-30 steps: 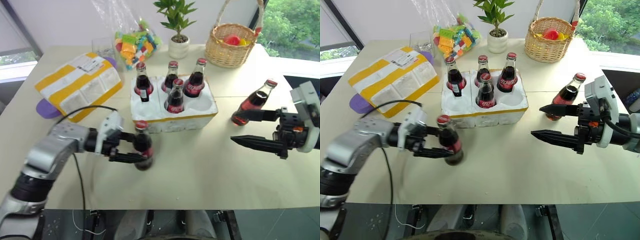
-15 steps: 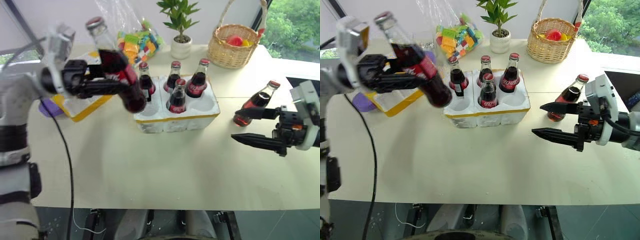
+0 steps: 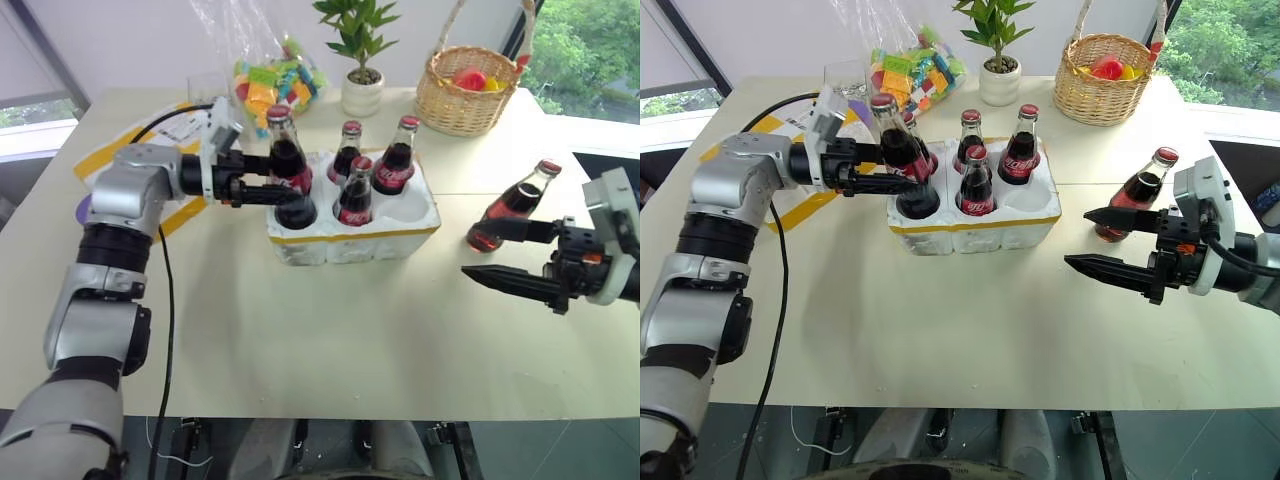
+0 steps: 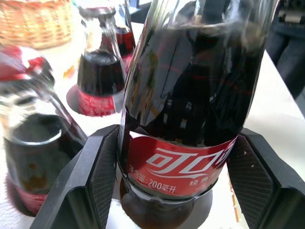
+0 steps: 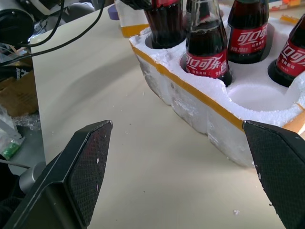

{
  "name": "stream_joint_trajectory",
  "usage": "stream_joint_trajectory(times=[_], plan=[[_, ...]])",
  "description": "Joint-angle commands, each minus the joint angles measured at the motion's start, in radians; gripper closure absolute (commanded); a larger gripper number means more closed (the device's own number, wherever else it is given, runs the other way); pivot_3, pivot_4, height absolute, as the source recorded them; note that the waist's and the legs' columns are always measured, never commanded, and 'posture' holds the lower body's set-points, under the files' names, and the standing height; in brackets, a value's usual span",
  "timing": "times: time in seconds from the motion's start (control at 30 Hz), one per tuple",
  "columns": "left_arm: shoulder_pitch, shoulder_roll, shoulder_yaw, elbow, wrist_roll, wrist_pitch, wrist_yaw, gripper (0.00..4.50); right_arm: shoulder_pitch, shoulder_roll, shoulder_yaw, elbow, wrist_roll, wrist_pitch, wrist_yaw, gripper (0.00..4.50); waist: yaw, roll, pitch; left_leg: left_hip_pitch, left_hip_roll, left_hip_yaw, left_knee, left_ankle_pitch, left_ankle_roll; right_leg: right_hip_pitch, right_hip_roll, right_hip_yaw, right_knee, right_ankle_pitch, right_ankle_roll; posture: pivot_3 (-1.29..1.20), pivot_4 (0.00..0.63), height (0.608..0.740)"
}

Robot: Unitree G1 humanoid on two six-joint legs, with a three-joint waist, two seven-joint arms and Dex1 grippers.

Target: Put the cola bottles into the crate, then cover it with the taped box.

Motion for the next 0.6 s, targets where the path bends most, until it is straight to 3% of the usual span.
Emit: stream_joint_trajectory(times=[0.03, 0.1, 0.17, 0.33, 0.6], plan=[[0.026, -0.009, -0.007, -0.035, 0.033, -0.051, -0.01, 1.76, -0.01, 0.001, -0.024, -0.024, 0.012, -0.008, -0.013, 0.0, -0.001, 0.0, 0.0, 0.0, 0.0, 0.0, 0.0, 0.0, 0.0, 0.0, 0.0, 0.0, 0.0, 0.0, 0.0, 0.0, 0.15, 0.732], [0.055, -0.011, -0.018, -0.047, 0.059, -0.079, -0.012, 0.75, -0.019, 0.002, -0.017, -0.021, 0.011, -0.01, -0.018, 0.0, -0.001, 0.0, 0.0, 0.0, 0.0, 0.0, 0.0, 0.0, 0.0, -0.001, 0.0, 0.0, 0.001, 0.0, 0.0, 0.0, 0.15, 0.732], [0.077, -0.012, -0.024, -0.052, 0.083, -0.108, -0.006, 0.02, -0.028, 0.003, -0.01, -0.016, 0.007, -0.014, -0.021, 0.0, -0.001, 0.0, 0.0, 0.0, 0.0, 0.0, 0.0, 0.0, 0.0, -0.001, 0.0, 0.0, 0.002, 0.0, 0.0, 0.0, 0.15, 0.732], [0.094, 0.004, 0.001, -0.088, 0.081, -0.106, 0.003, 0.02, -0.05, 0.012, 0.013, 0.007, -0.026, -0.032, -0.043, 0.0, -0.001, 0.0, 0.0, 0.001, 0.0, 0.0, 0.0, -0.001, 0.001, -0.001, 0.0, 0.0, 0.003, 0.0, 0.0, 0.0, 0.15, 0.732], [0.183, 0.285, 0.207, -0.466, -0.207, 0.295, -0.085, 0.02, 0.077, 0.099, -0.058, -0.007, -0.13, -0.03, -0.225, 0.0, -0.014, 0.001, -0.001, 0.0, 0.0, 0.0, 0.0, 0.001, -0.001, -0.004, 0.0, 0.001, 0.007, 0.0, -0.001, 0.0, 0.15, 0.732]])
